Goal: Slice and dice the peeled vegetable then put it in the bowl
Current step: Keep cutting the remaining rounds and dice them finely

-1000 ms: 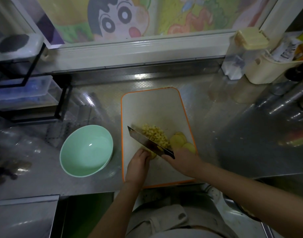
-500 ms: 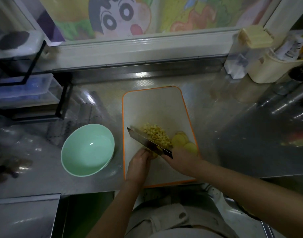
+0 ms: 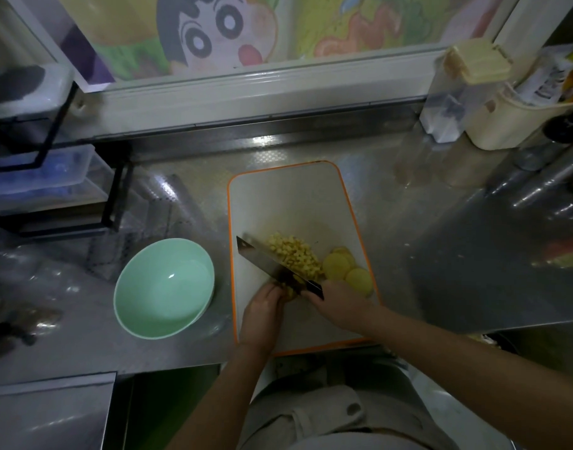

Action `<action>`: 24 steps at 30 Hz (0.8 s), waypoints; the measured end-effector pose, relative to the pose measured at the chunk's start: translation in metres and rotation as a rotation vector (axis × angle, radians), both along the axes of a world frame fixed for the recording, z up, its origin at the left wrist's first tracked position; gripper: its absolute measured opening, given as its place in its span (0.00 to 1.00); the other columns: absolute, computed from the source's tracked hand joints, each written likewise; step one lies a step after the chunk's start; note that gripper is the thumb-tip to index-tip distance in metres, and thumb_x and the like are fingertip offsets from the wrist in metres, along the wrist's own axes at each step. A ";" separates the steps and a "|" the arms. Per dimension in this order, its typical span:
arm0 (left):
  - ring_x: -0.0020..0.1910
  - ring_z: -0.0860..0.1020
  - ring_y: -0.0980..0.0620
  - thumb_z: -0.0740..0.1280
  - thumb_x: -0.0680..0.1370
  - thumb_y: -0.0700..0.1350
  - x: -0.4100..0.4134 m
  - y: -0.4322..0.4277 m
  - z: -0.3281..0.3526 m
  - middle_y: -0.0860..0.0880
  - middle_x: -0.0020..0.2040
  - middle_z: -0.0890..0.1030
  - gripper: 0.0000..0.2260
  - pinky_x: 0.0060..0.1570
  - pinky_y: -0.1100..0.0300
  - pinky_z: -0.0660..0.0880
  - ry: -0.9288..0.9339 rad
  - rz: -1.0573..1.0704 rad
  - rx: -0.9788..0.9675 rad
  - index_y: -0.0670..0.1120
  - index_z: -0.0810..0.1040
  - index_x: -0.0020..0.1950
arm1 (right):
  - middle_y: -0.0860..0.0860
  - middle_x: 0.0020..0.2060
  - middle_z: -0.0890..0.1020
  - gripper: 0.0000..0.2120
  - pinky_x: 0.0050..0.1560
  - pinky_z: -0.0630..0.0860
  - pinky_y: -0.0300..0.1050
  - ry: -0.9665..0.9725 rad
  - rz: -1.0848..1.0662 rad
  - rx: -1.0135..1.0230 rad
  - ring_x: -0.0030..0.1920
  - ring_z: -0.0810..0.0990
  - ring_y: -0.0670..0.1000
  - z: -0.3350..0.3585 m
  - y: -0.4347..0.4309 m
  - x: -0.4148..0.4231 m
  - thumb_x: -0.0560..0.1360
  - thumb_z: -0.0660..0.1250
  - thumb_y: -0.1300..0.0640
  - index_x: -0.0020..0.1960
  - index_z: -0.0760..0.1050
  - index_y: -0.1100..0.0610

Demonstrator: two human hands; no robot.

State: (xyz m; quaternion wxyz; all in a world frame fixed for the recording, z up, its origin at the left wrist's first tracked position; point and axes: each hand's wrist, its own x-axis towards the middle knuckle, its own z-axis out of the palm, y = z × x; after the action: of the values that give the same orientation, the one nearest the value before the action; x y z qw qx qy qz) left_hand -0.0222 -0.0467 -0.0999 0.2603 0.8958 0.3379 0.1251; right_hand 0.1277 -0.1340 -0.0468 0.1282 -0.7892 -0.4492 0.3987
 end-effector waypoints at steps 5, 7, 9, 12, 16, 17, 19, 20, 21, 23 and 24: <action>0.41 0.80 0.45 0.65 0.71 0.38 0.000 0.001 0.003 0.44 0.45 0.80 0.05 0.41 0.64 0.68 0.003 -0.013 -0.011 0.42 0.80 0.45 | 0.51 0.28 0.66 0.20 0.27 0.57 0.42 -0.018 0.067 -0.015 0.27 0.63 0.49 0.009 0.010 0.008 0.81 0.56 0.46 0.33 0.60 0.52; 0.40 0.79 0.46 0.66 0.71 0.37 -0.001 0.003 0.005 0.44 0.44 0.80 0.05 0.40 0.65 0.68 0.001 -0.037 -0.008 0.42 0.80 0.44 | 0.50 0.28 0.65 0.20 0.26 0.56 0.41 -0.053 0.064 0.001 0.27 0.63 0.47 0.013 0.012 0.010 0.81 0.55 0.48 0.33 0.59 0.52; 0.41 0.79 0.45 0.65 0.72 0.37 -0.001 0.004 0.006 0.43 0.45 0.80 0.05 0.40 0.65 0.67 0.007 -0.042 -0.015 0.42 0.80 0.45 | 0.50 0.28 0.65 0.20 0.25 0.56 0.40 -0.071 0.043 0.013 0.27 0.63 0.47 0.015 0.012 0.014 0.82 0.55 0.48 0.33 0.59 0.52; 0.45 0.79 0.44 0.64 0.74 0.37 0.002 0.004 0.006 0.43 0.48 0.79 0.06 0.42 0.66 0.66 0.026 -0.019 -0.035 0.41 0.79 0.48 | 0.50 0.28 0.65 0.20 0.25 0.55 0.39 -0.084 0.037 0.039 0.26 0.63 0.47 0.018 0.010 0.017 0.81 0.56 0.48 0.33 0.59 0.53; 0.50 0.77 0.47 0.63 0.76 0.37 0.007 -0.001 0.010 0.44 0.53 0.78 0.07 0.44 0.69 0.64 0.017 0.032 -0.058 0.41 0.78 0.52 | 0.51 0.25 0.64 0.21 0.24 0.55 0.39 -0.048 -0.011 0.077 0.24 0.61 0.47 0.023 0.005 0.016 0.81 0.57 0.47 0.32 0.59 0.54; 0.50 0.76 0.47 0.63 0.76 0.37 0.007 -0.001 0.011 0.44 0.53 0.78 0.07 0.45 0.69 0.64 0.011 0.035 -0.063 0.41 0.78 0.53 | 0.51 0.25 0.64 0.21 0.24 0.55 0.39 -0.043 -0.026 0.076 0.24 0.61 0.47 0.024 0.003 0.015 0.80 0.57 0.47 0.31 0.59 0.54; 0.51 0.76 0.48 0.63 0.77 0.39 0.006 -0.001 0.011 0.45 0.54 0.77 0.07 0.45 0.70 0.63 0.007 0.023 -0.067 0.42 0.78 0.53 | 0.50 0.25 0.64 0.22 0.24 0.56 0.39 -0.049 -0.041 0.059 0.24 0.61 0.47 0.025 0.001 0.013 0.80 0.58 0.46 0.31 0.59 0.54; 0.51 0.75 0.49 0.63 0.77 0.40 0.005 0.000 0.011 0.45 0.54 0.77 0.07 0.45 0.71 0.62 0.007 0.014 -0.062 0.42 0.77 0.53 | 0.50 0.25 0.64 0.22 0.24 0.56 0.40 -0.060 -0.043 0.049 0.24 0.61 0.47 0.026 0.000 0.012 0.80 0.58 0.46 0.31 0.59 0.54; 0.52 0.75 0.49 0.63 0.77 0.40 0.004 0.000 0.011 0.45 0.54 0.76 0.07 0.45 0.71 0.61 0.005 0.008 -0.054 0.42 0.77 0.54 | 0.50 0.25 0.64 0.22 0.24 0.57 0.40 -0.079 -0.042 0.042 0.24 0.62 0.46 0.026 -0.002 0.011 0.80 0.58 0.45 0.31 0.60 0.54; 0.52 0.74 0.48 0.65 0.76 0.40 0.001 -0.001 0.013 0.44 0.53 0.76 0.07 0.48 0.72 0.61 -0.011 0.007 -0.039 0.41 0.77 0.54 | 0.49 0.27 0.66 0.20 0.25 0.59 0.41 -0.104 -0.038 0.036 0.26 0.65 0.46 0.028 -0.004 0.009 0.79 0.58 0.44 0.35 0.64 0.56; 0.52 0.74 0.47 0.66 0.76 0.39 0.000 -0.003 0.014 0.43 0.52 0.77 0.07 0.49 0.72 0.61 -0.023 0.013 -0.035 0.41 0.78 0.53 | 0.49 0.28 0.67 0.19 0.27 0.61 0.42 -0.097 -0.035 0.037 0.27 0.67 0.47 0.028 -0.006 0.007 0.79 0.58 0.44 0.38 0.67 0.58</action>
State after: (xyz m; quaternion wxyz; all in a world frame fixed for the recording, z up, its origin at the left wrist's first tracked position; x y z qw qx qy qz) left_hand -0.0225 -0.0493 -0.0861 0.2788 0.8874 0.3428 0.1313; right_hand 0.1349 -0.1395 -0.0191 0.1277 -0.8129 -0.4483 0.3491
